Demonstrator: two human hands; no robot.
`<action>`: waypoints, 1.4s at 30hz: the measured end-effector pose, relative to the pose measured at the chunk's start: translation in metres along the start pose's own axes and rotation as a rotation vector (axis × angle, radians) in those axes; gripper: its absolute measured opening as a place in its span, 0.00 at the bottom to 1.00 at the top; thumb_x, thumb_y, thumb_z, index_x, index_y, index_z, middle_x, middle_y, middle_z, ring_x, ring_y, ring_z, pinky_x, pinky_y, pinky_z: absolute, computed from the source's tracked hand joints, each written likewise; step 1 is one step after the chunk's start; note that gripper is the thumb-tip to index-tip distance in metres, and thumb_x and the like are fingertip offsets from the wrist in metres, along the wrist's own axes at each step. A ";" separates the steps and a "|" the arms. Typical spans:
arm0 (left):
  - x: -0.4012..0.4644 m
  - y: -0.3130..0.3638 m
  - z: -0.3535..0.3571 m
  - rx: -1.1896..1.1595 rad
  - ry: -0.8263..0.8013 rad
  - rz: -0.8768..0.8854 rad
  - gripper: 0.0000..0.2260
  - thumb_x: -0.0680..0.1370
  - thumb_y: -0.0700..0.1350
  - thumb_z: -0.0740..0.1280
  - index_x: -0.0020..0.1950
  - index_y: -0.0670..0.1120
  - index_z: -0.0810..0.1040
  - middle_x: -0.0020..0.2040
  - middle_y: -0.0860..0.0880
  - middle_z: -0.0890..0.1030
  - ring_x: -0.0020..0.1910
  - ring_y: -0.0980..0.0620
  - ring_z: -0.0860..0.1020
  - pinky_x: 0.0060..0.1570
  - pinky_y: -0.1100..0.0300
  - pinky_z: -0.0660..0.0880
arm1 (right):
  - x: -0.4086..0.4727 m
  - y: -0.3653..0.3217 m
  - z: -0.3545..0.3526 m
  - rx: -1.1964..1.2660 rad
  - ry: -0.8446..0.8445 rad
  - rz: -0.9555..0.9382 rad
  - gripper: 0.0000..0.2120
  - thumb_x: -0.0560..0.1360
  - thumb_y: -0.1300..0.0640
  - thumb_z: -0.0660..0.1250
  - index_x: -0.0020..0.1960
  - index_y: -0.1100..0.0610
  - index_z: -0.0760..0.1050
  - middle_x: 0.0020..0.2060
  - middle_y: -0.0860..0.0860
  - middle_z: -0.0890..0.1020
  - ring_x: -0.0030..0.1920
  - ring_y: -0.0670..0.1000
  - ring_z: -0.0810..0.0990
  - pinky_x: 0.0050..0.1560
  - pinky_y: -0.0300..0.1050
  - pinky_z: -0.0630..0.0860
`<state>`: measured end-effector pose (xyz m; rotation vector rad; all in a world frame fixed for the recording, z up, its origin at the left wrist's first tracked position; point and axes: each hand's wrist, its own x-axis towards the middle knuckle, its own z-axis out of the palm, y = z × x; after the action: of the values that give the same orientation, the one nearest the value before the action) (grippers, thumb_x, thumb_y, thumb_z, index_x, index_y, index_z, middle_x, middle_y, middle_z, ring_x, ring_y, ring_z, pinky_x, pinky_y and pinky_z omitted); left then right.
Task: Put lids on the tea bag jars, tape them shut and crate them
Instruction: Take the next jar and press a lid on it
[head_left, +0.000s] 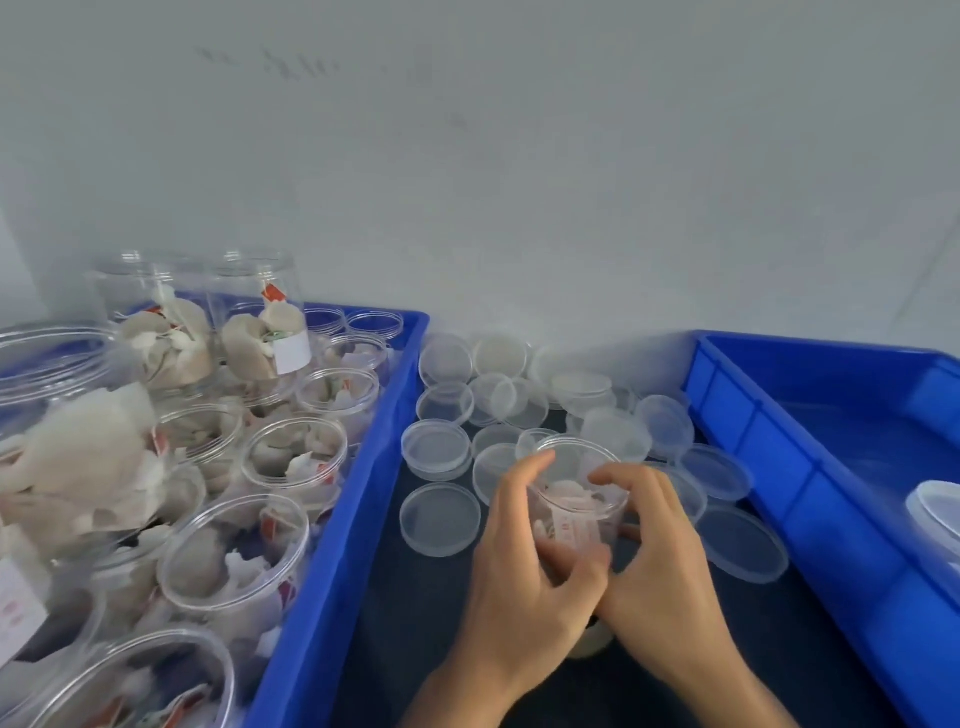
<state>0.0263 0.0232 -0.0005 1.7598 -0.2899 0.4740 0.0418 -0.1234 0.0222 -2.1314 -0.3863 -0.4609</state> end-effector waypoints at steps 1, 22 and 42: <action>0.001 0.000 0.000 0.001 0.021 -0.003 0.33 0.76 0.47 0.76 0.77 0.62 0.66 0.66 0.59 0.78 0.66 0.56 0.79 0.60 0.59 0.80 | -0.001 0.000 0.001 0.020 -0.015 0.002 0.35 0.61 0.34 0.80 0.64 0.29 0.70 0.63 0.32 0.75 0.56 0.36 0.80 0.45 0.41 0.83; 0.014 -0.010 -0.018 0.012 0.375 -0.056 0.36 0.69 0.54 0.74 0.76 0.69 0.67 0.59 0.65 0.79 0.61 0.61 0.79 0.53 0.75 0.72 | 0.000 0.022 -0.034 -0.514 -0.482 0.118 0.44 0.73 0.36 0.69 0.83 0.37 0.50 0.79 0.36 0.61 0.77 0.40 0.62 0.75 0.39 0.65; 0.008 -0.028 -0.014 0.075 0.132 -0.010 0.41 0.71 0.57 0.70 0.81 0.63 0.55 0.72 0.58 0.73 0.73 0.58 0.72 0.65 0.69 0.71 | 0.114 0.034 0.021 -0.504 -0.237 -0.083 0.03 0.80 0.50 0.70 0.50 0.49 0.79 0.53 0.46 0.79 0.53 0.50 0.77 0.53 0.49 0.77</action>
<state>0.0432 0.0436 -0.0183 1.7924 -0.1721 0.5983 0.1609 -0.1129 0.0395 -2.6810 -0.5376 -0.3798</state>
